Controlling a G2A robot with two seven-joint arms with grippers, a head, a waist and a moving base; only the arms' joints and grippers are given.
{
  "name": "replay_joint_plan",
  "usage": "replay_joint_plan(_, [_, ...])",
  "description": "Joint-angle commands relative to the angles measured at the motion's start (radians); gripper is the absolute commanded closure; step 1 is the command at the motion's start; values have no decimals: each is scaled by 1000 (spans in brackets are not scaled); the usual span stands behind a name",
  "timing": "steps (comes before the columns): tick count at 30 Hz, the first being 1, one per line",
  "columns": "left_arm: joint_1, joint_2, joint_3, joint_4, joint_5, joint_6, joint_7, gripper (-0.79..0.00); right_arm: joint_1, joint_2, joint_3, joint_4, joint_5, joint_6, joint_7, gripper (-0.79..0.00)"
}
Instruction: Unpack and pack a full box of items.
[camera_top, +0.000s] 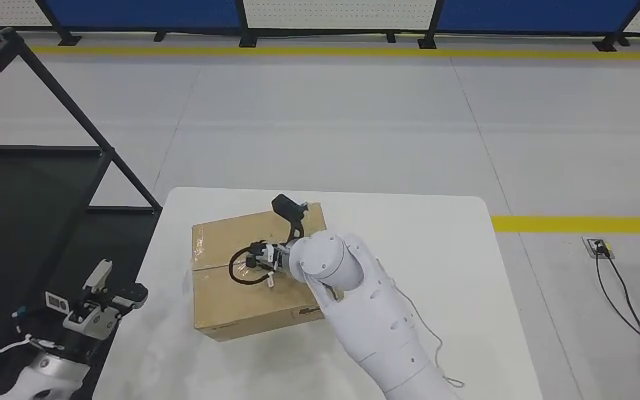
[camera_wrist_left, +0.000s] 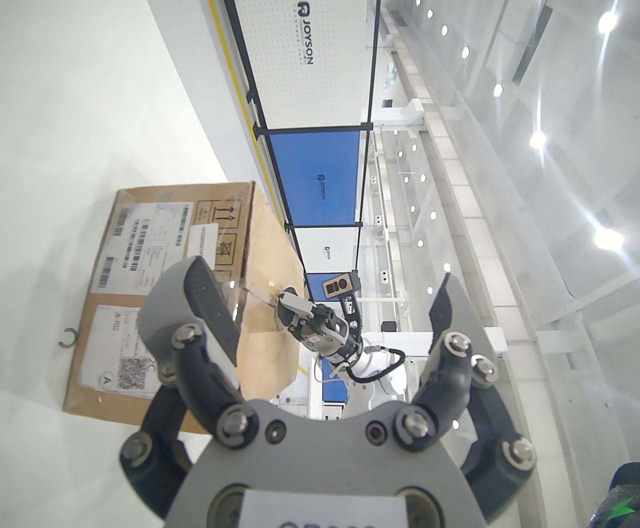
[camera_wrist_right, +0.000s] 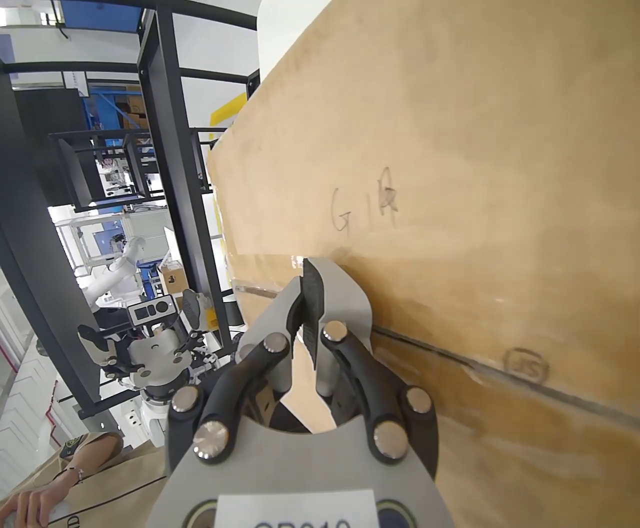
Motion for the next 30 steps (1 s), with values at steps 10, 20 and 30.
replay_joint_plan(10, [11,5,-12,5,17,17,-7,-785,-12,-2,-8,1,7,-12,-21,0])
replay_joint_plan(20, [-48,10,42,37,-32,48,-49,-785,67,-41,-116,133,52,-55,-47,0])
replay_joint_plan(30, [-129,9,123,102,-79,46,-19,-785,109,-65,-128,198,128,-152,-121,0])
